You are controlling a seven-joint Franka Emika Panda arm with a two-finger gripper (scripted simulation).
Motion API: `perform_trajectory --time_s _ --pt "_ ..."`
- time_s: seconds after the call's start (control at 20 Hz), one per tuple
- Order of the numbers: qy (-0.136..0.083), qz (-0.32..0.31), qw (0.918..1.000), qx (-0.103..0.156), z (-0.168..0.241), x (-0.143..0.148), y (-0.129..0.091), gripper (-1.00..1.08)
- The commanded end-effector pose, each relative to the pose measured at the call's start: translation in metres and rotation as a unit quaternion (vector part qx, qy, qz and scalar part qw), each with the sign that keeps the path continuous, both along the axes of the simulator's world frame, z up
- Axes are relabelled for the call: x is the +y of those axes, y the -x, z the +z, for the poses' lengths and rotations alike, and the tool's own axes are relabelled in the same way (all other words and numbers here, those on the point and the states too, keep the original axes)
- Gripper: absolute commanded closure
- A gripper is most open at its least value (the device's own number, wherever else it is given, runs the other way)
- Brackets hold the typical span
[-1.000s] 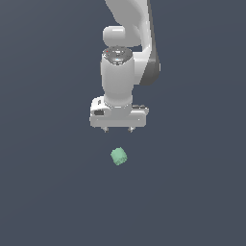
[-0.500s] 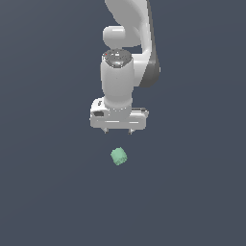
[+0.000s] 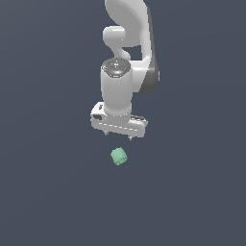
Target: Pick up the object and move it to a goal position.
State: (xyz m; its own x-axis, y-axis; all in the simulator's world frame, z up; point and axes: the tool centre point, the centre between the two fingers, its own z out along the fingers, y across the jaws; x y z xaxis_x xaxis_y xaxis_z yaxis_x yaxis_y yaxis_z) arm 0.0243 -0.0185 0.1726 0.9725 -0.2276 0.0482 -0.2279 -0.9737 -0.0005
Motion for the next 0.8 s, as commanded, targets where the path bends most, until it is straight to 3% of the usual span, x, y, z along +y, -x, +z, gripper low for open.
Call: perform_trajectory --time_s 0.0,0.35,0.75 --pt "-0.003 -0.034 0.9994 0.002 -0.006 0.0 -0.003 -0.92" --pt "-0.009 -0.134 0.9909 0.007 -0.024 0.0 -0.01 -0.92" --pt "-0.014 -0.246 0.9691 0.013 -0.046 -0.001 -0.018 -0.92"
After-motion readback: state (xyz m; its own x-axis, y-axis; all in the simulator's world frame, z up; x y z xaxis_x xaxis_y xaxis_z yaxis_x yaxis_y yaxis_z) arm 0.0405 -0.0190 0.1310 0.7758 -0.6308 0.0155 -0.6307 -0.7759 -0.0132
